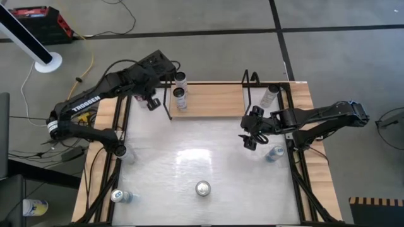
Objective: Place canned beverage on shelf
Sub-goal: Put the top red-silver soda can on the shelf
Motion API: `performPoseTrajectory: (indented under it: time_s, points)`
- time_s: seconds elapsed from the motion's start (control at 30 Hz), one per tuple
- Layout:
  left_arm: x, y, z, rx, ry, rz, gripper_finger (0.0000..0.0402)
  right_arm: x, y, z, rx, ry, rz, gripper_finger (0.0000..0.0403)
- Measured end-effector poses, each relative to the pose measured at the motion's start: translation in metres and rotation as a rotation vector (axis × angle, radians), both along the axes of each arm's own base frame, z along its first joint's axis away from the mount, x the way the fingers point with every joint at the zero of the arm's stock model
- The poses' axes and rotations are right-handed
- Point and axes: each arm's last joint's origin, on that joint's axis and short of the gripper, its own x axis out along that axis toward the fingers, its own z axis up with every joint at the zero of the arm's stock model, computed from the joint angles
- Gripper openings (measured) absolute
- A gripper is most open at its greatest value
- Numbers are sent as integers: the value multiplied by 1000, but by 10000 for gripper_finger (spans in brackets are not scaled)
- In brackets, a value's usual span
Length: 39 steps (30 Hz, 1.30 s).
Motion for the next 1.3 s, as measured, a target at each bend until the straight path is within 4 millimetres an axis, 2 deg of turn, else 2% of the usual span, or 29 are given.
performPoseTrajectory:
  time_s: [0.1,0.2,0.33,0.47,0.6,0.8,0.97,1.3]
  points:
    - [-13,8,-2,55,111,141,12,0,0,0,8,-4,-9,347]
    - [-25,21,-4,-29,52,190,42,0,0,0,9,-5,-9,347]
    - [-42,47,-9,-130,-35,256,101,1,0,1,10,-15,-9,347]
    - [-59,70,-17,-160,-20,371,167,1,0,1,10,-18,-8,347]
    - [-64,87,-30,-220,-6,463,228,1,0,1,1,-14,1,347]
    - [-58,104,-54,-301,76,498,298,1,-2,1,-4,-11,2,347]
    - [-53,114,-71,-351,122,508,325,1,-2,1,0,-10,4,347]
    - [-47,126,-100,-457,203,503,330,1,-2,1,2,-10,3,347]
